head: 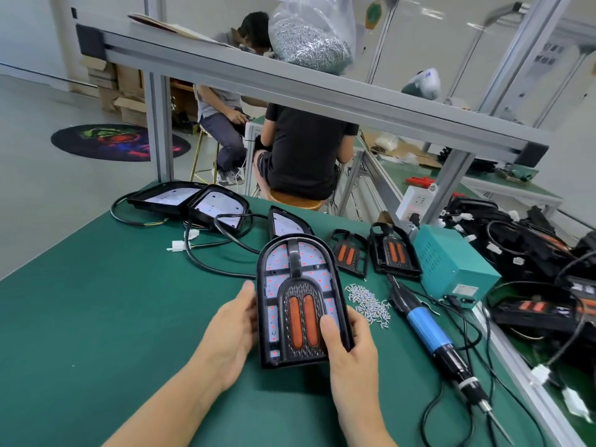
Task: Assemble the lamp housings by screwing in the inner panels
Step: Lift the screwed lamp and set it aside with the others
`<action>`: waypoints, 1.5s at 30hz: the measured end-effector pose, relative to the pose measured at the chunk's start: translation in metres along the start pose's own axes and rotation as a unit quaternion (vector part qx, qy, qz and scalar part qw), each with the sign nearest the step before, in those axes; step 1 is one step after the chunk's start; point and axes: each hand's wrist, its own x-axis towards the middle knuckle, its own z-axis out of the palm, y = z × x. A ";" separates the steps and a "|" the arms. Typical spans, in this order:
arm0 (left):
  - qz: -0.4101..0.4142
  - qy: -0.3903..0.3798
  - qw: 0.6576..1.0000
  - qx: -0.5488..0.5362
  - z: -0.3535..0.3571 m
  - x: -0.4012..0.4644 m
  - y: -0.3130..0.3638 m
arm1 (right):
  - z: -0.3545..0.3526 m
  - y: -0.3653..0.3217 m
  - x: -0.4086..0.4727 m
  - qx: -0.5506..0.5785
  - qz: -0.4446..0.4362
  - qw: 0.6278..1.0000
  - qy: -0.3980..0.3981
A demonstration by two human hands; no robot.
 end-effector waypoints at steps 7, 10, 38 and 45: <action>0.005 -0.053 0.998 -0.024 0.003 0.001 0.000 | -0.009 -0.010 0.006 0.046 0.071 0.987 -0.137; 0.009 -0.083 0.996 0.005 0.002 0.003 -0.001 | -0.008 -0.007 0.007 0.081 0.097 0.981 -0.145; 0.275 0.186 0.696 0.637 -0.083 0.068 0.055 | -0.007 0.007 0.010 0.138 0.143 0.978 -0.058; 0.366 0.231 0.684 0.587 -0.063 0.034 0.053 | -0.009 0.009 0.012 0.163 0.149 0.974 -0.040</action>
